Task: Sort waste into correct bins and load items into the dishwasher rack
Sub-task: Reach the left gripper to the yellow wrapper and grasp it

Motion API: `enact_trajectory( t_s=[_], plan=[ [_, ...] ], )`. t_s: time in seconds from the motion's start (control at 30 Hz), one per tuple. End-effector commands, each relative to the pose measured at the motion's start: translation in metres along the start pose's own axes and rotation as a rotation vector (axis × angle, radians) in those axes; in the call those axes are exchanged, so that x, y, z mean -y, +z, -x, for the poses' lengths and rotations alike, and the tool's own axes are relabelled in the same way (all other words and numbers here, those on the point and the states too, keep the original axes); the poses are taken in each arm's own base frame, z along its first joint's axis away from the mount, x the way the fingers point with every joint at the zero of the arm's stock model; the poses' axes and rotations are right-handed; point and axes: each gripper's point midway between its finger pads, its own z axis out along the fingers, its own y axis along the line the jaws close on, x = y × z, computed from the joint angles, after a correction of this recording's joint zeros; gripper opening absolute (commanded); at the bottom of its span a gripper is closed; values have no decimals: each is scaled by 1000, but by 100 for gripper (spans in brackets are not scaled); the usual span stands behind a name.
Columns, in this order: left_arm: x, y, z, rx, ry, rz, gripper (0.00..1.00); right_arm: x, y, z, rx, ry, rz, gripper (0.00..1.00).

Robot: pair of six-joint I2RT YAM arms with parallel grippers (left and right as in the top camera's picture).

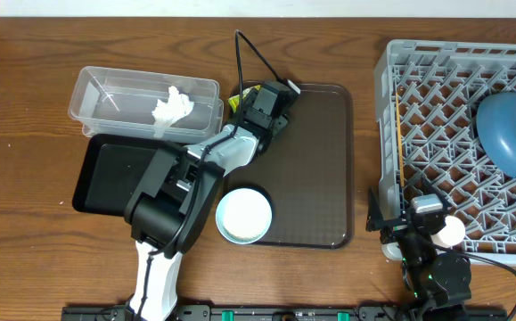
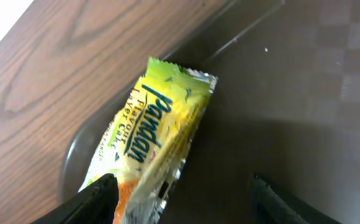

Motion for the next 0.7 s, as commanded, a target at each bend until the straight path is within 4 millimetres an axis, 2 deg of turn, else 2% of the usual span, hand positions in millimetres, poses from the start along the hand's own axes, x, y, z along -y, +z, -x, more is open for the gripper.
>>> enact_trajectory(
  t_s=[0.0, 0.13, 0.33, 0.4, 0.53, 0.67],
  plan=[
    [1, 18, -23, -63, 23, 10, 65, -1, 0, 0, 2, -4, 5, 99],
    [-2, 23, -32, -82, 17, 12, 41, -1, 0, 0, 2, -4, 5, 99],
    [-8, 25, -33, -80, 7, 21, 19, -1, 0, 0, 2, -4, 5, 99],
    [-8, 25, -33, -80, 7, 21, 6, -1, 0, 0, 2, -4, 5, 99],
    [-10, 12, -21, -62, -37, 22, 6, -1, 0, 0, 2, -4, 5, 99],
    [-18, -28, 18, 15, -141, 9, 6, -1, 0, 0, 2, -4, 5, 99]
  ],
)
